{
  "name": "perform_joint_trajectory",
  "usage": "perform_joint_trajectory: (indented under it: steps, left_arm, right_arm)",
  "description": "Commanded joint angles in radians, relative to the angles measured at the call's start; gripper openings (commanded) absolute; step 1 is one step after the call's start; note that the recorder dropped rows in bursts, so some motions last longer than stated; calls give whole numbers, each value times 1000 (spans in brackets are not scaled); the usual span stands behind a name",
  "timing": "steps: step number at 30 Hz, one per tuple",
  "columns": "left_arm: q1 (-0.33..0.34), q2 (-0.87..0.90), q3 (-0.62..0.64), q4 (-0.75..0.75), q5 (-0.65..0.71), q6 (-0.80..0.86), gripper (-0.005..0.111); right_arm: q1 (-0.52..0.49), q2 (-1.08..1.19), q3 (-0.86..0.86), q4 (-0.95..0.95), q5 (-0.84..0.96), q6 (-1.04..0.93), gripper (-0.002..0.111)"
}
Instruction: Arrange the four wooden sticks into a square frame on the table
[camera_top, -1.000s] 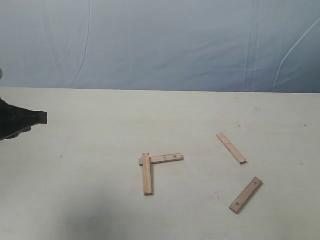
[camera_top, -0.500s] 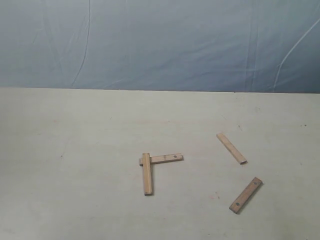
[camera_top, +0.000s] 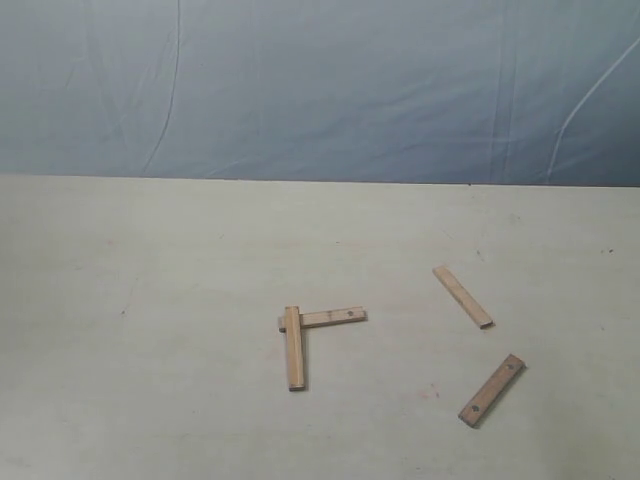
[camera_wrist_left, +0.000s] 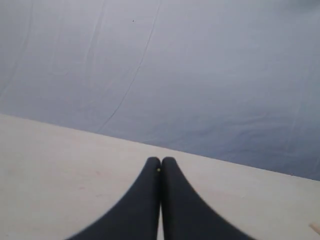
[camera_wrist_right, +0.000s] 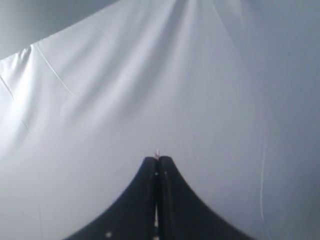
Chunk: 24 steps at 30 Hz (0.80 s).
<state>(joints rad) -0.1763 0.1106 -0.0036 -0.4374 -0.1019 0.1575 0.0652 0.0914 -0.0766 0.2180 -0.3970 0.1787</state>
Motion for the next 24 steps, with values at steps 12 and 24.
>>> perform_joint_trajectory:
  steps: [12,24]
  left_arm:
    - [-7,-111,4,47,192,8,0]
    - [-7,-111,4,162,279,8,0]
  right_arm:
    - [5,987,-567,-307,-260,61,-1]
    - [156,1621,-1225,-445,973,-123,9]
